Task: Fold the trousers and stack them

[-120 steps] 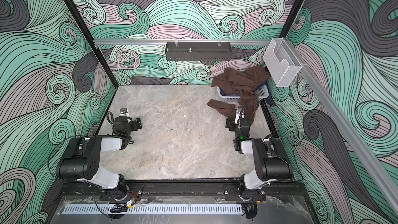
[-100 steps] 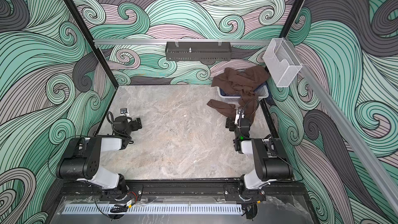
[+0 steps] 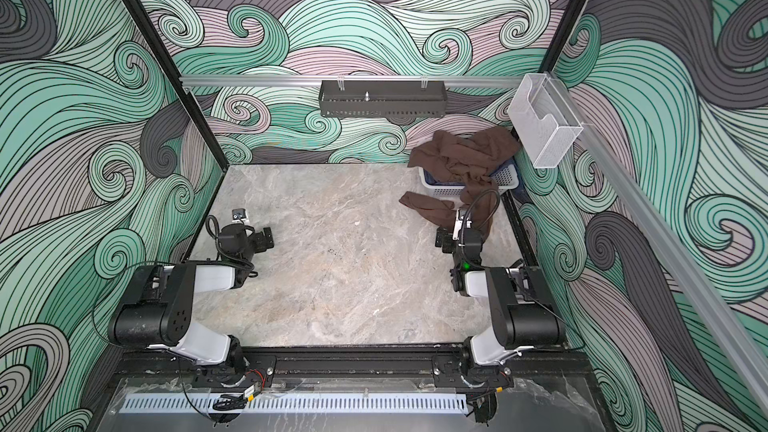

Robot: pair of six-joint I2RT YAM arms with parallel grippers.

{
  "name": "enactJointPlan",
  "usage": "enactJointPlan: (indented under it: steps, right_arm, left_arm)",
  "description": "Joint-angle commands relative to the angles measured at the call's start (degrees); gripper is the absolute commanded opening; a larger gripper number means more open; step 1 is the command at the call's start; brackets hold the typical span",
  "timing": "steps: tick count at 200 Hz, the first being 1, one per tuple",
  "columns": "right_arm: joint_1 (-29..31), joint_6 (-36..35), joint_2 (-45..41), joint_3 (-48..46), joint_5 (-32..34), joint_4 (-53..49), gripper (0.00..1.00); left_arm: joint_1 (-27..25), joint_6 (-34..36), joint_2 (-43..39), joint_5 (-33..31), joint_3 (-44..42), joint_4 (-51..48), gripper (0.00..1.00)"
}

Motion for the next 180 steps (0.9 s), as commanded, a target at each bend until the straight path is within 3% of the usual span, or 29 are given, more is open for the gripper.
enactJointPlan:
  steps: [1,111,129,144,156,180]
  right_arm:
    - [0.0,-0.4,0.0,1.1,-0.2,0.1,0.99]
    - [-0.3,0.2,-0.9,1.3,0.4,0.2,0.99]
    - [0.2,1.6,-8.2,6.3,6.2,-14.8,0.99]
    - [0.3,7.4,-15.0,12.8,10.2,-29.2,0.99]
    - [0.3,12.1,-18.1,17.1,10.9,-36.1,0.99]
    - [1.1,19.2,-20.2,27.7,17.0,-54.1,0.99]
  left_arm:
    - [-0.2,0.3,-0.7,-0.6,1.7,-0.9,0.99]
    - [-0.2,0.2,-1.0,-0.5,1.5,-0.6,0.99]
    - [-0.5,2.3,-3.5,-0.3,1.4,-0.8,0.98]
    - [-1.5,-0.4,-9.7,-6.3,6.8,-15.3,0.96]
    - [-1.5,-9.5,-12.9,-10.7,14.6,-32.2,0.92]
    - [-2.2,-11.9,-14.3,-3.1,26.8,-49.2,0.80]
